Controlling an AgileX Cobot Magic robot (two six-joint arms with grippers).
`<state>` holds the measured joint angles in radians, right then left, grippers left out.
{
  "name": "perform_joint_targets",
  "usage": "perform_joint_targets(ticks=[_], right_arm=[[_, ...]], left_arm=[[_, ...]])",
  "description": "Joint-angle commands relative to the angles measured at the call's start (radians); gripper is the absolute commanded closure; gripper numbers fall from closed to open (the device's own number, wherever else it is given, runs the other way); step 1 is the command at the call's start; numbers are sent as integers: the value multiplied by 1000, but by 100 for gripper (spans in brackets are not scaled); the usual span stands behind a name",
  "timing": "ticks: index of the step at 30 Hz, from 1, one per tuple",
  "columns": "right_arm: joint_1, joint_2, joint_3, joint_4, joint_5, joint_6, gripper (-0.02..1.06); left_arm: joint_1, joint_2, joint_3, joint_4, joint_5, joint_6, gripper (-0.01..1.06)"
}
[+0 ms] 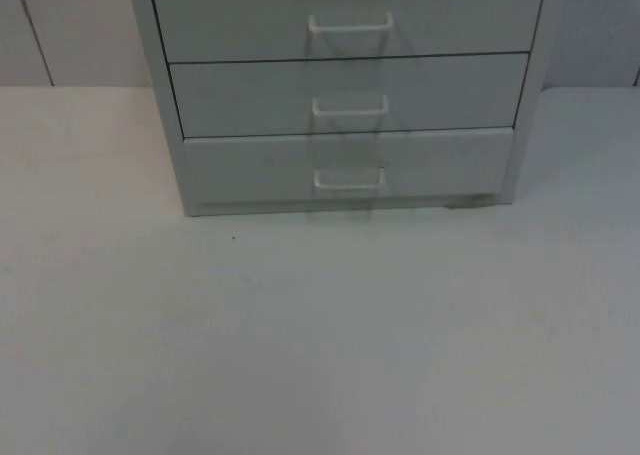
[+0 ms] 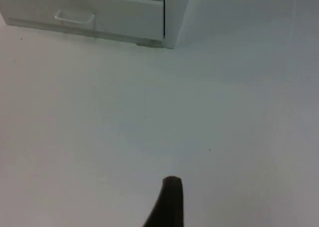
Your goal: Open the drawer with the left hand, place the block into the drawer with the right hand, then close the drawer with the left hand.
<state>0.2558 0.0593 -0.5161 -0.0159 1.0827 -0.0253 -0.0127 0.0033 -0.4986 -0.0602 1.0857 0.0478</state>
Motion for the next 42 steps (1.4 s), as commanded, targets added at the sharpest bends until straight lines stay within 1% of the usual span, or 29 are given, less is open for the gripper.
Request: perform_joint_targets(ticks=[1,13,15,16,17,18,19,20,22,24,42], right_arm=[[0,-5,1,-8,-3,7,32],[0,-5,1,-7,-3,9,32],[0,-5,1,-7,-3,9,32],[0,-5,1,-7,-3,9,32],[0,-5,1,-7,-3,9,29],[0,-5,1,-7,-3,9,23],[0,-5,1,-7,-3,9,23],[0,-5,1,-7,-3,9,15],[0,-5,1,-7,-3,9,-1],[0,-5,1,-7,-3,9,-1],[0,-5,1,-7,-3,9,-1]], left_arm=[[3,-3,4,4,-10,1,105],[3,-3,4,4,-10,1,105],[3,-3,4,4,-10,1,105],[3,-3,4,4,-10,1,101],[3,-3,4,2,-10,1,94],[3,-3,4,2,-10,1,77],[3,-3,4,2,-10,1,77],[3,-3,4,2,-10,1,64],[3,-3,4,2,-10,1,28],[3,-3,4,2,-10,-3,0],[3,-3,4,0,-10,-5,0]])
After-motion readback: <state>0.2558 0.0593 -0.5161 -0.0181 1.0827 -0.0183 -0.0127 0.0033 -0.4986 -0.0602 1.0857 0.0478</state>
